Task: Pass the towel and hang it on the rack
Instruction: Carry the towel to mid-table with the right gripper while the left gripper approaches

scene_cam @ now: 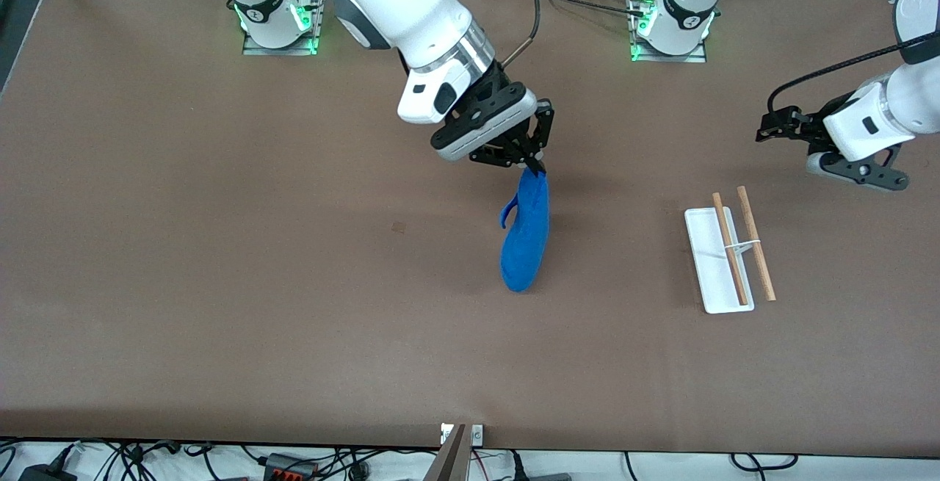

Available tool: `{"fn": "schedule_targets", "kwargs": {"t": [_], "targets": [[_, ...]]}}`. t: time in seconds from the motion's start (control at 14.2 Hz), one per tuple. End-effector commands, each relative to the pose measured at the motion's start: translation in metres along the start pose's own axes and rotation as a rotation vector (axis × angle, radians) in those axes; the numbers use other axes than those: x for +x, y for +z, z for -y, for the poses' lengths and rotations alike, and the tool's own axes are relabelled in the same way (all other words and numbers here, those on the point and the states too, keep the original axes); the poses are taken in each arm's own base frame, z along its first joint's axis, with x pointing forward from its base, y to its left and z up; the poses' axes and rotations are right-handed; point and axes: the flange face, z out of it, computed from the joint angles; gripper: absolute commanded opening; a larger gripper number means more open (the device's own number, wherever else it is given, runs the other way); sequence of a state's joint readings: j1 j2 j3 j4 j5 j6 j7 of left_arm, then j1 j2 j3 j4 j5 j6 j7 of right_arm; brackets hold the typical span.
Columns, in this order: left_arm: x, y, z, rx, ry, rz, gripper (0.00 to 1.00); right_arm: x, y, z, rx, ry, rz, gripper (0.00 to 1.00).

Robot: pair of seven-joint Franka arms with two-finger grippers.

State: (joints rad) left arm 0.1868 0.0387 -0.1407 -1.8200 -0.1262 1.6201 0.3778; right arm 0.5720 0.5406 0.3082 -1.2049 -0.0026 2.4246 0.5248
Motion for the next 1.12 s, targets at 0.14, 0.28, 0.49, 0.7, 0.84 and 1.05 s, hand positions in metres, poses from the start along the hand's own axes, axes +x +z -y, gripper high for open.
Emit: {"fn": "schedule_targets", "kwargs": {"t": [0.14, 0.28, 0.49, 0.7, 0.84, 1.05], "targets": [[0.041, 0.040, 0.020, -0.198, 0.329, -0.144, 1.00, -0.006, 0.002, 0.020, 0.028, -0.013, -0.004, 0.00], [0.053, 0.057, 0.008, -0.238, 0.476, -0.213, 1.00, -0.009, 0.003, 0.026, 0.034, -0.019, -0.004, 0.00], [0.067, 0.101, -0.007, -0.357, 0.648, -0.305, 1.00, -0.017, 0.003, 0.038, 0.044, -0.032, -0.004, 0.00], [0.081, 0.125, -0.066, -0.381, 0.741, -0.332, 1.00, -0.017, 0.002, 0.039, 0.044, -0.036, -0.005, 0.00], [0.082, 0.151, -0.098, -0.389, 0.728, -0.364, 1.00, -0.018, 0.004, 0.039, 0.038, -0.042, -0.006, 0.00], [0.081, 0.190, -0.135, -0.351, 0.680, -0.439, 1.00, -0.019, 0.003, 0.040, 0.040, -0.043, -0.006, 0.00]]}}
